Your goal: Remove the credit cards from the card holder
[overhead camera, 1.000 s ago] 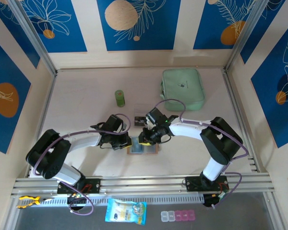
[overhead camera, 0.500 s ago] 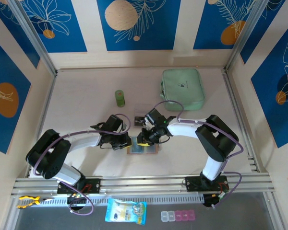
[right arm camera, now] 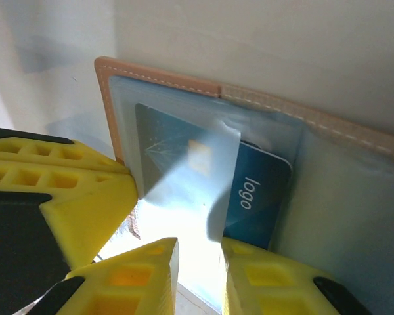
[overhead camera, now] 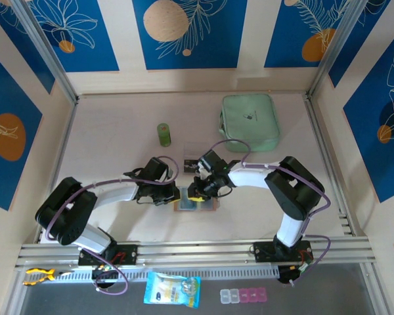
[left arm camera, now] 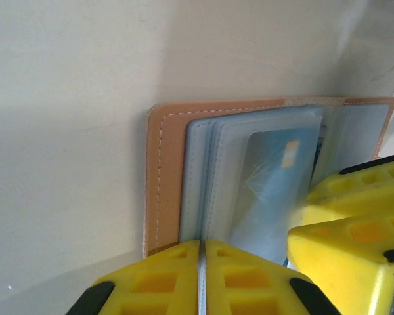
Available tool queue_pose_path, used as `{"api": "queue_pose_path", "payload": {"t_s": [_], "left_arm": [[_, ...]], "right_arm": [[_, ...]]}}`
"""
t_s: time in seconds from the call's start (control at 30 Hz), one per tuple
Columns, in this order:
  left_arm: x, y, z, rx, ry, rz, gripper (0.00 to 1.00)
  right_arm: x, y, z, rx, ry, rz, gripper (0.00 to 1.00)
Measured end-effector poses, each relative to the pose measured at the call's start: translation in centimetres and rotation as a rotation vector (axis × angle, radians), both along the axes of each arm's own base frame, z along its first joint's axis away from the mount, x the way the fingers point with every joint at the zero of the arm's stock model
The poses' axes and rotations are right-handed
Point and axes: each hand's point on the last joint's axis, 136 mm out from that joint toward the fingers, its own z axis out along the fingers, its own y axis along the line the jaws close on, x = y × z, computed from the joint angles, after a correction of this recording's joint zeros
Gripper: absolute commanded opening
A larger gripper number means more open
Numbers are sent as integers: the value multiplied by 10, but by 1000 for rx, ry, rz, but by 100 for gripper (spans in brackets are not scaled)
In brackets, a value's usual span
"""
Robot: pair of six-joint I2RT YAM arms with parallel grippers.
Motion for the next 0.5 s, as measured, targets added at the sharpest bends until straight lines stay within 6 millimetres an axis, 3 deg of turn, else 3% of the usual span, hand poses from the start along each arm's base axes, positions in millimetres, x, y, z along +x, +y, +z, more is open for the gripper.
{"api": "queue_pose_path", "payload": {"t_s": [0.5], "left_arm": [[0,0,1,-1,-1,0,10]], "right_arm": [[1,-10,0,-57,-14,14,25]]}}
